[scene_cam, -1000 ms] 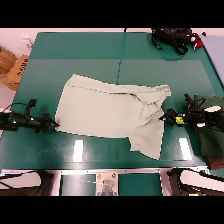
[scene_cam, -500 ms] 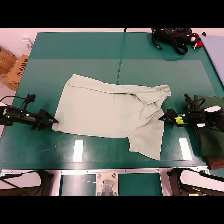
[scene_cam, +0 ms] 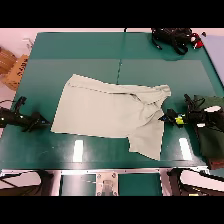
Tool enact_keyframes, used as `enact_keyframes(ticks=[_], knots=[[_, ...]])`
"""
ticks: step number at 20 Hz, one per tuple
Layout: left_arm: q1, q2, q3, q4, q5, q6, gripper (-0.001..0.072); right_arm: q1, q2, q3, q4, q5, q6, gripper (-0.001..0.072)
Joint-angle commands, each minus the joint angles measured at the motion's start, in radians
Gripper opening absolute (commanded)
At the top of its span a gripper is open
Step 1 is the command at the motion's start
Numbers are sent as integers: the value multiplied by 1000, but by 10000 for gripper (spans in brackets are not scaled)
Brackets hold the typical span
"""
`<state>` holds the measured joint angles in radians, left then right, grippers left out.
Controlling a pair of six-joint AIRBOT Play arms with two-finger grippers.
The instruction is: Fold the shirts.
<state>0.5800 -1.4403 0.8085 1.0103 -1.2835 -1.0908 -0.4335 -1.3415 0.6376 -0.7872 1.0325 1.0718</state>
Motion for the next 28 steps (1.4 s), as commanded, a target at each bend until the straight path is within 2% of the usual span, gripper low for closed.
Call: enact_keyframes(ticks=[1,4,7,13,14,15,16,17,18,21,24,28], knots=[[19,-2,-70,-34,27,31,417,0,1,1,2,-4,0,18],[19,-2,-107,-132,13,58,416,0,1,1,2,-4,0,18],[1,-2,-109,-132,-12,44,416,0,1,2,2,-4,-4,18],[-77,-2,-142,-149,84,44,414,0,1,2,13,-3,-11,18],[-77,-2,-142,-149,79,45,324,0,1,2,13,-3,-11,17],[-77,-1,-142,-145,74,51,182,0,1,2,14,-3,-11,18],[-77,-1,-142,-137,71,54,113,0,1,2,14,-3,-11,17],[-77,-1,-140,-127,69,53,108,0,1,2,13,-3,-11,17],[-77,0,-129,-108,57,53,21,0,1,2,13,-1,-11,17],[-77,28,-49,-68,-27,42,21,0,11,15,21,22,-10,17],[-77,127,89,-126,-108,14,21,0,126,113,44,117,2,16],[-77,335,365,-480,-156,19,21,-1,399,410,105,177,103,16]])
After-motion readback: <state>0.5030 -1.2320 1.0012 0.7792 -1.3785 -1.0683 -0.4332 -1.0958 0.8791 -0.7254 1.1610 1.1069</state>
